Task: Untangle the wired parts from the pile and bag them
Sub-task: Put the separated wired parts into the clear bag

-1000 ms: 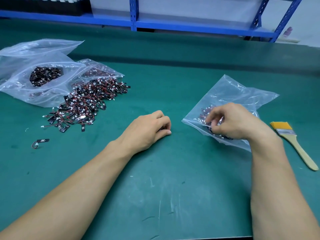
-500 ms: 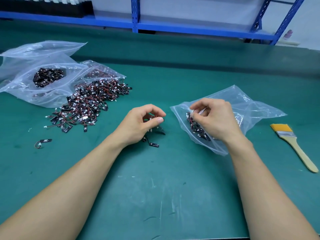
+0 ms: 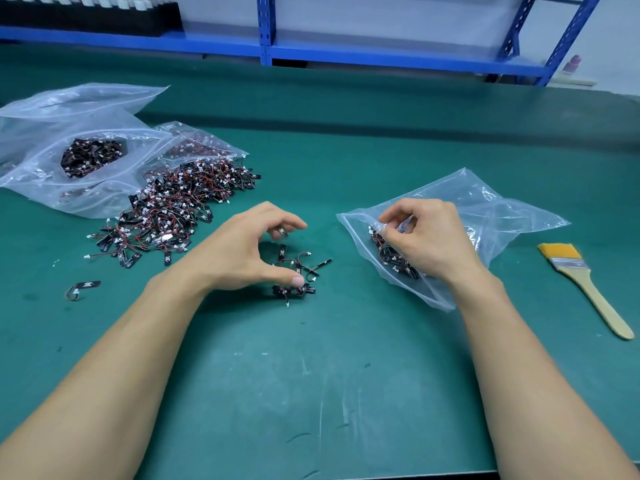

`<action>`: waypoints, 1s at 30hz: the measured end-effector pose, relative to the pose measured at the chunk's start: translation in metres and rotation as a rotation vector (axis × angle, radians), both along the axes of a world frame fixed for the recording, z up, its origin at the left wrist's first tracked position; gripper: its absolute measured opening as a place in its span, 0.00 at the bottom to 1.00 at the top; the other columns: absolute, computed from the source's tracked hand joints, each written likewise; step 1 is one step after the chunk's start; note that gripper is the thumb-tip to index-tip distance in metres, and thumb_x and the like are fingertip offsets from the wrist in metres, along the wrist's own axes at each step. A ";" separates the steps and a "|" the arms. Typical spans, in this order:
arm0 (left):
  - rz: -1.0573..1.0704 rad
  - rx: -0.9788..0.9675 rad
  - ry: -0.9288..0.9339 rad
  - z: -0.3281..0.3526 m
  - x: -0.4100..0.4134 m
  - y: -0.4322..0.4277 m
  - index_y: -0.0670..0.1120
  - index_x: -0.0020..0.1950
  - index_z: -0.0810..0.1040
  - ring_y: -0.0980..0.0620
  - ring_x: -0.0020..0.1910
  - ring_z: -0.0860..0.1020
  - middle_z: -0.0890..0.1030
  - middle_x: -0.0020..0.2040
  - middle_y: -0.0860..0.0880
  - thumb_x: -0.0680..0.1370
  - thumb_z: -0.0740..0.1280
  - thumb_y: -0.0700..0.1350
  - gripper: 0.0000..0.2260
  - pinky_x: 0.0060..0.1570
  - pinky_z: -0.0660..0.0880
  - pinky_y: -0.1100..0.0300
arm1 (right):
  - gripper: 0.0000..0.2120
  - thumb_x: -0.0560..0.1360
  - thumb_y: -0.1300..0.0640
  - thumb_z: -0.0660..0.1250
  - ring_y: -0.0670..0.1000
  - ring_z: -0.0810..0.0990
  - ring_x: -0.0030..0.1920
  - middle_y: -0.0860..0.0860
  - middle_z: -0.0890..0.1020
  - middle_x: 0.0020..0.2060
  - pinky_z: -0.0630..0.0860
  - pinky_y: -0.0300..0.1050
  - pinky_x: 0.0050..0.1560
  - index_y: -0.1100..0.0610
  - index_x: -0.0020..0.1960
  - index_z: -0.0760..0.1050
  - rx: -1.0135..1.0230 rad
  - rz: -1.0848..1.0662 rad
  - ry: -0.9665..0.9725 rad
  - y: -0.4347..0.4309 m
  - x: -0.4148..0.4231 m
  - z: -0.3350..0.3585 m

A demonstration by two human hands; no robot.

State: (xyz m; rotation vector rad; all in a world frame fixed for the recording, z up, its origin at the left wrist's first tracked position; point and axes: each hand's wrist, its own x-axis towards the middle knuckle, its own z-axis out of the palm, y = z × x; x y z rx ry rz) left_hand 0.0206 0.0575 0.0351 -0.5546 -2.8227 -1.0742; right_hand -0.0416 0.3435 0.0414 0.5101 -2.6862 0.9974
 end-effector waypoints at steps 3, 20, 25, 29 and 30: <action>0.002 0.072 0.013 -0.004 -0.001 0.005 0.57 0.60 0.77 0.54 0.48 0.79 0.76 0.56 0.56 0.68 0.80 0.53 0.23 0.49 0.76 0.58 | 0.05 0.72 0.58 0.72 0.37 0.76 0.33 0.37 0.81 0.31 0.66 0.26 0.34 0.47 0.43 0.82 0.008 -0.008 0.005 0.001 -0.001 -0.001; 0.033 0.068 0.240 -0.006 -0.003 0.012 0.53 0.59 0.80 0.56 0.43 0.76 0.80 0.48 0.58 0.70 0.78 0.52 0.19 0.45 0.76 0.54 | 0.06 0.71 0.58 0.71 0.38 0.76 0.34 0.37 0.82 0.32 0.77 0.43 0.41 0.46 0.42 0.82 0.040 -0.048 0.013 0.001 0.000 0.001; 0.013 -0.378 -0.069 -0.011 -0.002 0.001 0.68 0.69 0.65 0.66 0.52 0.71 0.66 0.61 0.65 0.54 0.65 0.82 0.46 0.50 0.71 0.56 | 0.06 0.71 0.56 0.72 0.39 0.76 0.33 0.37 0.81 0.33 0.79 0.46 0.43 0.45 0.41 0.80 0.046 -0.070 0.031 0.002 0.000 0.003; -0.074 -0.471 0.074 -0.019 -0.006 0.026 0.65 0.63 0.71 0.58 0.45 0.74 0.68 0.56 0.63 0.65 0.59 0.80 0.32 0.42 0.71 0.57 | 0.04 0.72 0.55 0.72 0.39 0.76 0.33 0.37 0.81 0.32 0.78 0.44 0.42 0.46 0.43 0.82 0.030 -0.068 0.052 0.003 0.000 0.005; -0.073 -0.465 0.110 -0.019 -0.007 0.029 0.62 0.61 0.73 0.56 0.44 0.75 0.70 0.55 0.61 0.69 0.59 0.77 0.28 0.42 0.72 0.56 | 0.03 0.72 0.55 0.72 0.40 0.76 0.34 0.37 0.81 0.32 0.77 0.43 0.42 0.47 0.43 0.82 0.024 -0.070 0.056 0.003 0.000 0.005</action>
